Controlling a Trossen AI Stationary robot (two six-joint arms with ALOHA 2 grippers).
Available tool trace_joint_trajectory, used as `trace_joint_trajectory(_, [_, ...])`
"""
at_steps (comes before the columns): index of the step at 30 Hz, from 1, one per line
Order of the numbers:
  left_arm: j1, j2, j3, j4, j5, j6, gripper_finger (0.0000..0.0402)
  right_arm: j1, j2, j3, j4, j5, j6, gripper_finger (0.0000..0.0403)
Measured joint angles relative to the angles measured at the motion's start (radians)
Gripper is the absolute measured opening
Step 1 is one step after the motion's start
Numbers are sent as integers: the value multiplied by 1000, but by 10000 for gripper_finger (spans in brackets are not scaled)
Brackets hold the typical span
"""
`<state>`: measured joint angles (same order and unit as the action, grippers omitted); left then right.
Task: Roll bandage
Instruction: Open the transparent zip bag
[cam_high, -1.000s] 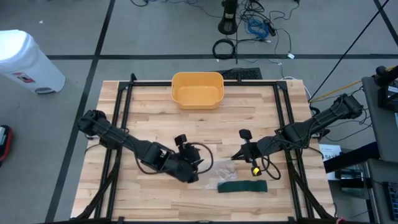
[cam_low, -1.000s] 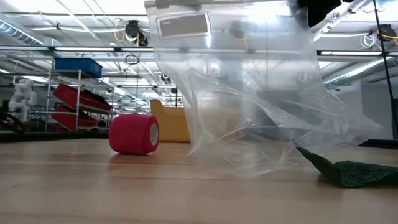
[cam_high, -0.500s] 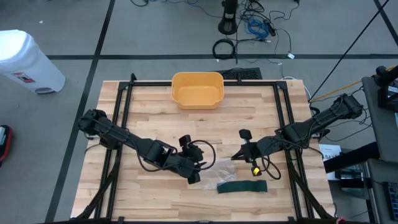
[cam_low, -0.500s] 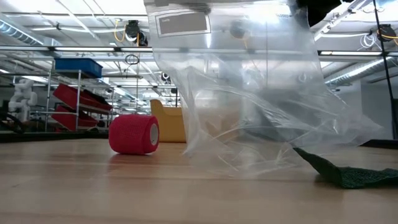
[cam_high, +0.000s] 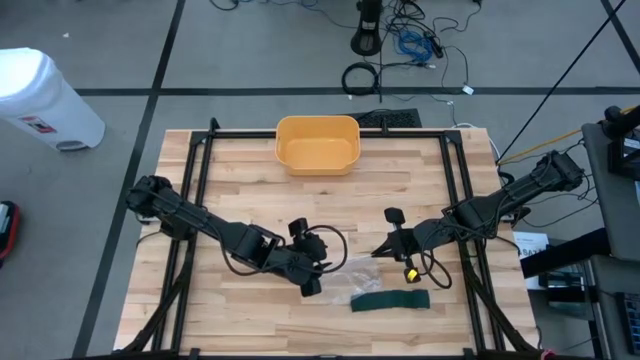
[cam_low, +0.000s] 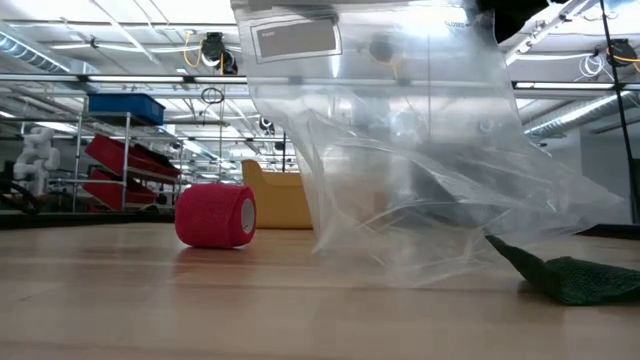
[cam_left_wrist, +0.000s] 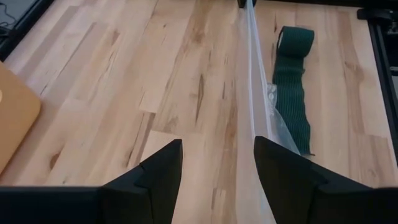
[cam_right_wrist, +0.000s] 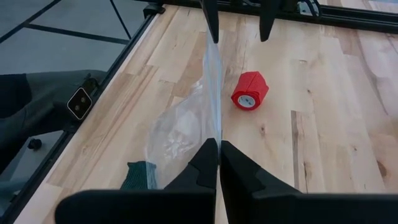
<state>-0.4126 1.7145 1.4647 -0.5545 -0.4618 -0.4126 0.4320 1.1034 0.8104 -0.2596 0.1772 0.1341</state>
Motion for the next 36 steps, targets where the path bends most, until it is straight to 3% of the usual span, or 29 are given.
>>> trace_joint_trajectory(25, [44,50,-1,5,22,0,205,0,0,0,2,0,0,0])
trace_joint_trajectory(36, [43,50,-1,65,125,12,205,0,0,0,1,1,-15,0])
